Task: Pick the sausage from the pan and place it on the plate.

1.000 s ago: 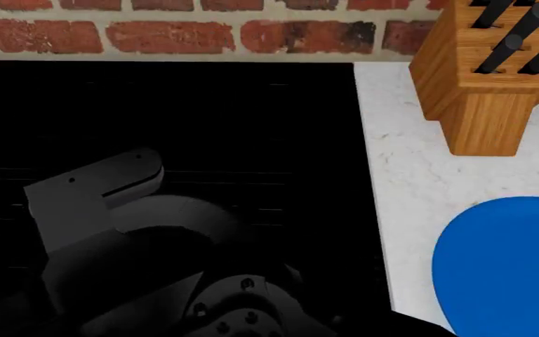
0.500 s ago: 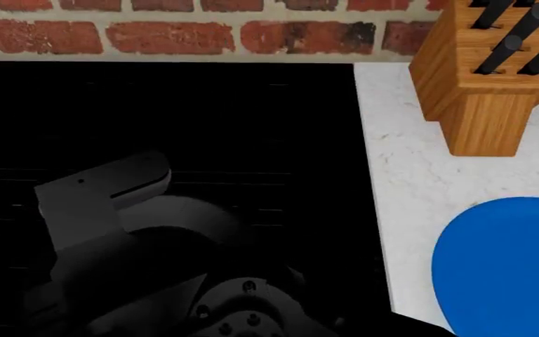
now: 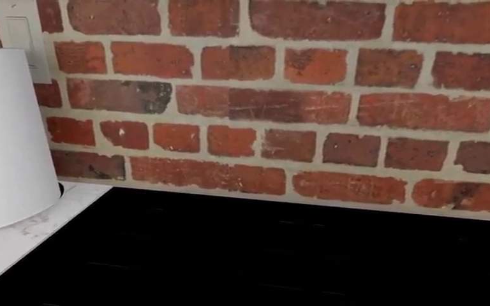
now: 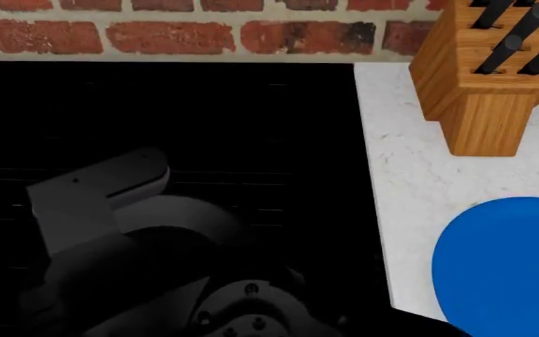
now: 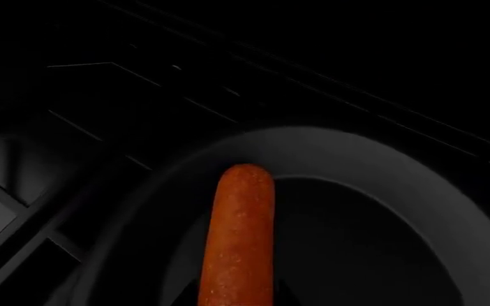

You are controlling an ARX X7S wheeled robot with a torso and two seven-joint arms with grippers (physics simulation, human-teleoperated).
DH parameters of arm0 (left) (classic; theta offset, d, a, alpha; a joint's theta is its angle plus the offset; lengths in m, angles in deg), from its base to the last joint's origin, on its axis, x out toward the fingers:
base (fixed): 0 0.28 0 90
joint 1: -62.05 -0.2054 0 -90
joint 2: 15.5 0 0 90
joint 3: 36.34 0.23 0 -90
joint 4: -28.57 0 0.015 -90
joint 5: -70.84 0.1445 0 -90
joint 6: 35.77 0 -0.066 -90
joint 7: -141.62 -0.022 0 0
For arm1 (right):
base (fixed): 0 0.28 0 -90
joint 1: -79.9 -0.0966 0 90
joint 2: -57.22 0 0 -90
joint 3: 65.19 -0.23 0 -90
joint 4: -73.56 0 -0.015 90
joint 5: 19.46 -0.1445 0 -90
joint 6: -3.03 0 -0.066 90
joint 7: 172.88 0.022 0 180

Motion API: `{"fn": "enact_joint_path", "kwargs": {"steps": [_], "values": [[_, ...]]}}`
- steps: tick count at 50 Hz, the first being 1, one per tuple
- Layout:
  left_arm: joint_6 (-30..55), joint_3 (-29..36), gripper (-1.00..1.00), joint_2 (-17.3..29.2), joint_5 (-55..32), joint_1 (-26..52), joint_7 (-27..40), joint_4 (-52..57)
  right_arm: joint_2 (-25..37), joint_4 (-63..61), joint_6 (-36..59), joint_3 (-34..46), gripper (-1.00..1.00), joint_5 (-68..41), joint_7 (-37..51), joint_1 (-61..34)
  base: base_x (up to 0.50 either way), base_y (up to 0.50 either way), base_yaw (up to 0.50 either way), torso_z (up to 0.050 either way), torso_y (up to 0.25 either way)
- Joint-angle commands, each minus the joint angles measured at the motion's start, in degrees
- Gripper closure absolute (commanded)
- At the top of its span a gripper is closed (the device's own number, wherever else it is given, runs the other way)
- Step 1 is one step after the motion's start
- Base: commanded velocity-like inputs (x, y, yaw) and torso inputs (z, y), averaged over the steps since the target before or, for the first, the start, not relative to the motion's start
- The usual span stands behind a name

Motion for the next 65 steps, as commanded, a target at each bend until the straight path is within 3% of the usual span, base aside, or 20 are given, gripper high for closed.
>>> {"fn": "enact_joint_path", "kwargs": {"steps": [1, 28, 53, 65], "values": [[1.34, 0.56, -1.00, 0.41, -0.20, 0.03, -0.06, 1.23, 0.76, -3.22, -0.07, -0.67, 1.00, -2.96, 3.03, -1.89, 0.00, 0.00, 0.00, 0.000, 0.000], [0.73, -0.19, -1.00, 0.57, -1.36, -0.64, 0.76, 1.38, 11.27, -4.42, -1.74, -5.94, 1.00, -5.23, 5.11, -6.50, 0.00, 0.00, 0.00, 0.000, 0.000], [0.30, -0.22, -1.00, 0.36, -2.84, -0.39, 1.77, 0.76, 30.44, -13.79, -6.92, -14.73, 1.00, -12.48, 13.75, -9.41, 0.00, 0.00, 0.00, 0.000, 0.000], [-0.60, -0.21, -1.00, 0.11, -3.89, -0.47, 2.62, -0.27, 41.15, -18.42, -11.10, -15.12, 1.00, -14.16, 15.47, -8.50, 0.00, 0.00, 0.00, 0.000, 0.000]]}}
